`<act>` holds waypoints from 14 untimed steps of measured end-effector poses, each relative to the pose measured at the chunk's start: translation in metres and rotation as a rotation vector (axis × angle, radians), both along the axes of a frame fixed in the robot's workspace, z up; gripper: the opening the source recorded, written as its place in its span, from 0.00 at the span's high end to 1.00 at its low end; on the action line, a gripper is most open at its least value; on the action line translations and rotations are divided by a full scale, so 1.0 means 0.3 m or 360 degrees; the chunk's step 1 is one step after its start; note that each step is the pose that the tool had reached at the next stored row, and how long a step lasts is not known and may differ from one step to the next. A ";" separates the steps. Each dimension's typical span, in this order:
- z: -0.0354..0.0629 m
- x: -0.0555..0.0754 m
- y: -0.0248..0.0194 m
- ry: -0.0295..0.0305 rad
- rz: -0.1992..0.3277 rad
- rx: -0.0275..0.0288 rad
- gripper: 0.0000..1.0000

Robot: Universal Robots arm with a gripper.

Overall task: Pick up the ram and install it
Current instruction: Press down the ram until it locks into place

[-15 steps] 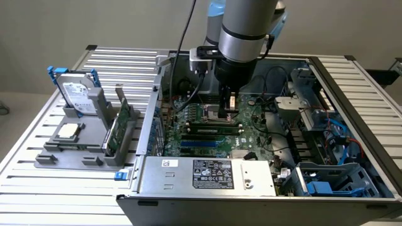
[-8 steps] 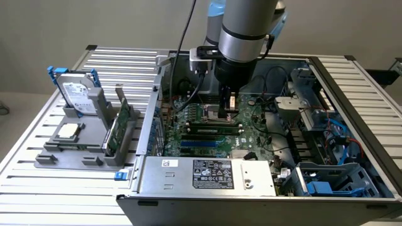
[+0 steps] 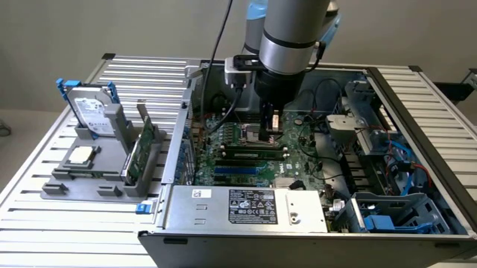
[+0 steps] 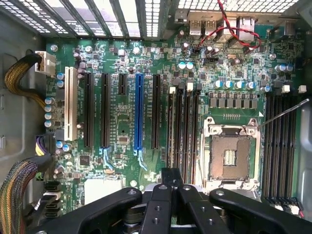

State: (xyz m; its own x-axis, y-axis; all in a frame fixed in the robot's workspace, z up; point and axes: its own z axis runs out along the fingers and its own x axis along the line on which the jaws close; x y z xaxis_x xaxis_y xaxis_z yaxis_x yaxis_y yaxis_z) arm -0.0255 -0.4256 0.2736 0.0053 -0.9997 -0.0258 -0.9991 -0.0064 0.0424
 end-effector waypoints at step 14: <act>0.000 0.000 -0.001 -0.00001 -0.0245 -0.00001 0.89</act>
State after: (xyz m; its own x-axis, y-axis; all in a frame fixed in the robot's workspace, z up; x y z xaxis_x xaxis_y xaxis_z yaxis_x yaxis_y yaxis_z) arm -0.0254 -0.4258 0.2736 -0.1482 -0.9886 -0.0258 -0.9882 0.1470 0.0423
